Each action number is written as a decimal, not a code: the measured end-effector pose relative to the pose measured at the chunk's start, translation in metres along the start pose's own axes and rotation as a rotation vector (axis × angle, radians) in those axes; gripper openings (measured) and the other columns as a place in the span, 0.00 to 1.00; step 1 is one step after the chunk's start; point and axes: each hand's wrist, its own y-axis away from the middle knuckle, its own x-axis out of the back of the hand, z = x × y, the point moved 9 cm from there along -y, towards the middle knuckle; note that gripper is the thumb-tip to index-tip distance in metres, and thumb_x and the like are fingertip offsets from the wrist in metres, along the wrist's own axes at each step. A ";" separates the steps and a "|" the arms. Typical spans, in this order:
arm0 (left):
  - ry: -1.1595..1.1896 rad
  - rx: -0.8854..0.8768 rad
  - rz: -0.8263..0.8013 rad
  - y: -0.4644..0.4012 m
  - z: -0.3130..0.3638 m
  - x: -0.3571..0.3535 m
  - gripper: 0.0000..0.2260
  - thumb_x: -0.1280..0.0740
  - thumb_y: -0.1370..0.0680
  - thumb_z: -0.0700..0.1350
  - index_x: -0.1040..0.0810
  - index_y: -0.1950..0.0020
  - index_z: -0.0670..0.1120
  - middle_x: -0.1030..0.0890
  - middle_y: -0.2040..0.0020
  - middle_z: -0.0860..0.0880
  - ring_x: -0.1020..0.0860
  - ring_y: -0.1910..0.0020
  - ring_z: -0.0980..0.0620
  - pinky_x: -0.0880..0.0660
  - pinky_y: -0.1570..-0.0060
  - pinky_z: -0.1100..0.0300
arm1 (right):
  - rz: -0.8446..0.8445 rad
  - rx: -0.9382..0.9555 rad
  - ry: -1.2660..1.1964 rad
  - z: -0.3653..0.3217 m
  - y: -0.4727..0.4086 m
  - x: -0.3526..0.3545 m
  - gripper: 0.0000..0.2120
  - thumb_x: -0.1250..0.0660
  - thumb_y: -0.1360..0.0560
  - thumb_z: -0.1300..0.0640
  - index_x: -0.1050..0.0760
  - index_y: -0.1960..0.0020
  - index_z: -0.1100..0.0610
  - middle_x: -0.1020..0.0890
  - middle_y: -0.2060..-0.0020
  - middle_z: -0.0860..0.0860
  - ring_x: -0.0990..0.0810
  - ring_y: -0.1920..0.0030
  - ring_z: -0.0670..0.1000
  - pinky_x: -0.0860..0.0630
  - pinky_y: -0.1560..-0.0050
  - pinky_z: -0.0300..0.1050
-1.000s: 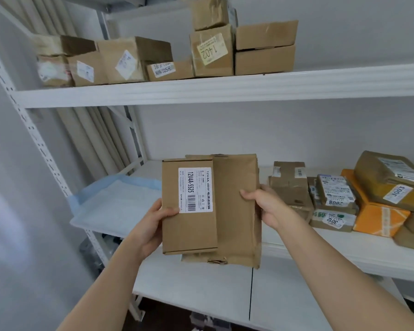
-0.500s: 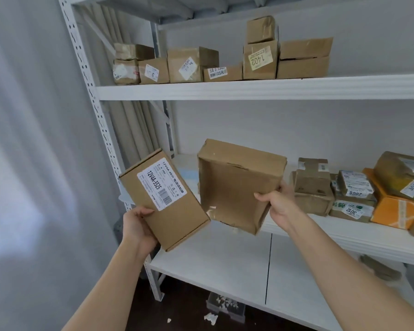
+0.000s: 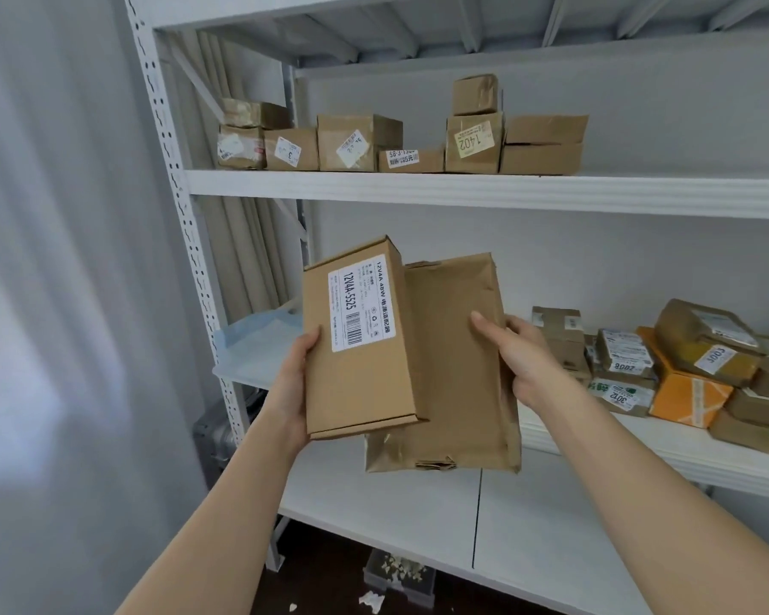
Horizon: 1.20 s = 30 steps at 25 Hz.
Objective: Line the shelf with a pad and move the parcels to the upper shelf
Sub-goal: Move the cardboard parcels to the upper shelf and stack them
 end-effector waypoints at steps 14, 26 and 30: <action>0.068 -0.063 0.156 -0.017 -0.005 0.011 0.11 0.33 0.23 0.55 0.23 0.48 0.49 0.14 0.61 0.47 0.17 0.59 0.46 0.22 0.60 0.52 | -0.355 -0.450 0.320 0.068 -0.002 -0.028 0.27 0.29 0.28 0.40 0.28 0.36 0.53 0.24 0.42 0.55 0.23 0.42 0.61 0.25 0.47 0.63; 0.189 -0.031 0.474 -0.088 0.009 0.117 0.18 0.36 0.23 0.60 0.24 0.38 0.53 0.17 0.52 0.46 0.19 0.55 0.44 0.23 0.52 0.46 | 0.116 -0.240 0.080 0.090 -0.118 -0.075 0.19 0.30 0.28 0.61 0.35 0.43 0.55 0.26 0.51 0.54 0.18 0.56 0.58 0.17 0.63 0.53; 0.193 -0.031 0.580 -0.139 0.024 0.149 0.18 0.37 0.23 0.60 0.25 0.38 0.52 0.19 0.55 0.48 0.21 0.58 0.47 0.26 0.60 0.50 | 0.133 -0.250 -0.012 0.110 -0.194 -0.116 0.17 0.31 0.28 0.59 0.34 0.43 0.54 0.25 0.50 0.56 0.18 0.53 0.60 0.17 0.65 0.51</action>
